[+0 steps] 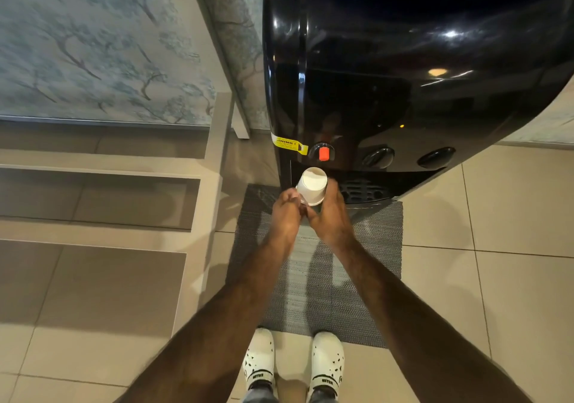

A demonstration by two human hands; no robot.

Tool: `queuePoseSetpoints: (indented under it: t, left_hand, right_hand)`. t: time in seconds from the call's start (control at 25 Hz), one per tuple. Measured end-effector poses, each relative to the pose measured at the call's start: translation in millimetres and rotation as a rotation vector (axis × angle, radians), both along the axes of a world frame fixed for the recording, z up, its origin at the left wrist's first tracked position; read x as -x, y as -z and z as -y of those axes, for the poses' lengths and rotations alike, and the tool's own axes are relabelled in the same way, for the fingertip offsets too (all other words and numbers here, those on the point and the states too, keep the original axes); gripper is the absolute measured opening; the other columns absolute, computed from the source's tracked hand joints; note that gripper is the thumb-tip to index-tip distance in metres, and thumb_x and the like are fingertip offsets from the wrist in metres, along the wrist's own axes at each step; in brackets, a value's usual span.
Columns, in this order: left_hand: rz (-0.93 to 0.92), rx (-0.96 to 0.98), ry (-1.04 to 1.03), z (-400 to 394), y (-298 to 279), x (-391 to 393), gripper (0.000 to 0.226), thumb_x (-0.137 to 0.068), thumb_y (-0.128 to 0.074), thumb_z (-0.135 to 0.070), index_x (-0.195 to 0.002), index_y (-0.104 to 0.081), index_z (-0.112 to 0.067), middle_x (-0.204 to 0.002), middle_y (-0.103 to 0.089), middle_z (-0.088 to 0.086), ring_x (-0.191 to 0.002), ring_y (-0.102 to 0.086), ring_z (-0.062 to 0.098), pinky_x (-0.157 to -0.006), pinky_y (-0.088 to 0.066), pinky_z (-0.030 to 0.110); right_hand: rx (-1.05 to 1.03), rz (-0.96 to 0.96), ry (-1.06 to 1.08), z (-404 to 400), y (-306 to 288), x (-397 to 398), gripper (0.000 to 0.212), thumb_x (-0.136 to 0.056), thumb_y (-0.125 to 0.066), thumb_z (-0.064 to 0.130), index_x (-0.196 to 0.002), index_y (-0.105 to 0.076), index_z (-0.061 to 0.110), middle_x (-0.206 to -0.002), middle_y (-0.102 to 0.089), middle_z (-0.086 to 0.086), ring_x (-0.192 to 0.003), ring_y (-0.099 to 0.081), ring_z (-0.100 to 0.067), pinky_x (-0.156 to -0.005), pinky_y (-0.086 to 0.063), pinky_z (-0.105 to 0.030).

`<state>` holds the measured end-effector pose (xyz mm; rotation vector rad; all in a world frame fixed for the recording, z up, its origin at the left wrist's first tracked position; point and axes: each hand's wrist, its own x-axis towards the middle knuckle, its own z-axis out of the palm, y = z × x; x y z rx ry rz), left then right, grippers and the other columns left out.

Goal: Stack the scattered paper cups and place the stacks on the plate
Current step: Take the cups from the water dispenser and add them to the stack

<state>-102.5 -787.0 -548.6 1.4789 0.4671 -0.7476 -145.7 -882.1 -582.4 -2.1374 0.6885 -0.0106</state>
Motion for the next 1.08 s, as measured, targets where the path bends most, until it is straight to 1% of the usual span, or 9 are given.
queuePoseSetpoints:
  t: [0.08,0.2,0.4,0.48,0.6,0.72,0.84,0.92,1.08]
  left_hand:
    - [0.028,-0.024,-0.01,-1,-3,3,0.03,-0.106,-0.041,-0.006,-0.13,-0.059,-0.004,-0.125,-0.067,0.022,-0.111,-0.063,0.029,-0.108,-0.049,0.05]
    - [0.081,-0.063,-0.003,-2,-8,6,0.027,-0.105,-0.042,-0.006,-0.126,-0.06,-0.007,-0.125,-0.066,0.023,-0.106,-0.064,0.026,-0.105,-0.052,0.047]
    - [0.226,-0.1,0.034,-12,-25,15,0.026,-0.104,-0.043,-0.002,-0.125,-0.06,-0.002,-0.12,-0.068,0.021,-0.112,-0.065,0.041,-0.097,-0.055,0.055]
    - [0.255,-0.136,0.087,-16,-28,20,0.028,-0.104,-0.045,-0.005,-0.127,-0.06,-0.006,-0.12,-0.069,0.016,-0.11,-0.067,0.037,-0.096,-0.056,0.053]
    - [0.283,-0.252,0.146,-25,-40,25,0.03,-0.104,-0.049,-0.015,-0.132,-0.059,-0.018,-0.126,-0.067,0.003,-0.118,-0.064,0.022,-0.105,-0.051,0.048]
    - [0.389,-0.439,0.242,-34,-54,35,0.036,-0.105,-0.051,-0.023,-0.141,-0.055,-0.017,-0.141,-0.059,0.007,-0.13,-0.055,0.026,-0.112,-0.044,0.041]
    - [0.608,-0.777,0.521,-47,-78,44,0.05,-0.103,-0.053,-0.031,-0.15,-0.045,-0.016,-0.154,-0.046,0.008,-0.141,-0.043,0.029,-0.116,-0.038,0.043]
    - [0.713,-0.896,0.623,-56,-111,46,0.06,-0.102,-0.053,-0.035,-0.156,-0.035,-0.017,-0.161,-0.035,0.006,-0.148,-0.033,0.026,-0.121,-0.03,0.041]
    - [0.794,-1.008,0.676,-73,-191,53,0.065,-0.102,-0.047,-0.039,-0.16,-0.024,-0.019,-0.167,-0.022,0.005,-0.153,-0.021,0.024,-0.124,-0.016,0.038]
  right_hand:
    - [-0.001,0.009,0.0,0,1,1,0.077,-0.077,-0.083,0.014,-0.138,-0.036,0.011,-0.136,-0.053,-0.01,-0.127,-0.052,-0.027,-0.098,-0.051,-0.044]
    - [-0.025,0.045,0.01,-2,-2,4,0.082,-0.077,-0.083,0.014,-0.141,-0.033,0.012,-0.139,-0.051,-0.009,-0.129,-0.051,-0.025,-0.098,-0.051,-0.045]
    - [-0.065,0.098,0.067,-2,-25,18,0.088,-0.077,-0.084,0.017,-0.147,-0.03,0.015,-0.14,-0.052,-0.009,-0.127,-0.053,-0.024,-0.097,-0.053,-0.042]
    - [-0.072,0.105,0.063,-2,-30,29,0.09,-0.077,-0.084,0.019,-0.148,-0.03,0.016,-0.142,-0.051,-0.008,-0.127,-0.054,-0.023,-0.095,-0.055,-0.041]
    - [-0.067,0.095,0.057,-1,-53,50,0.091,-0.077,-0.085,0.021,-0.148,-0.029,0.019,-0.143,-0.049,-0.007,-0.126,-0.054,-0.021,-0.095,-0.056,-0.039]
    - [-0.097,0.077,0.042,-3,-73,74,0.091,-0.077,-0.086,0.026,-0.147,-0.029,0.024,-0.144,-0.049,-0.004,-0.125,-0.053,-0.017,-0.093,-0.052,-0.028]
    - [-0.088,0.067,0.041,-2,-103,94,0.091,-0.075,-0.087,0.03,-0.148,-0.032,0.023,-0.144,-0.051,-0.004,-0.123,-0.054,-0.015,-0.091,-0.049,-0.023]
    - [-0.077,0.103,0.028,0,-139,99,0.092,-0.074,-0.087,0.032,-0.148,-0.033,0.022,-0.143,-0.053,-0.005,-0.124,-0.055,-0.018,-0.092,-0.053,-0.027]
    - [-0.071,0.137,-0.013,2,-218,109,0.091,-0.075,-0.086,0.034,-0.147,-0.032,0.026,-0.142,-0.054,-0.003,-0.122,-0.058,-0.022,-0.095,-0.056,-0.042]
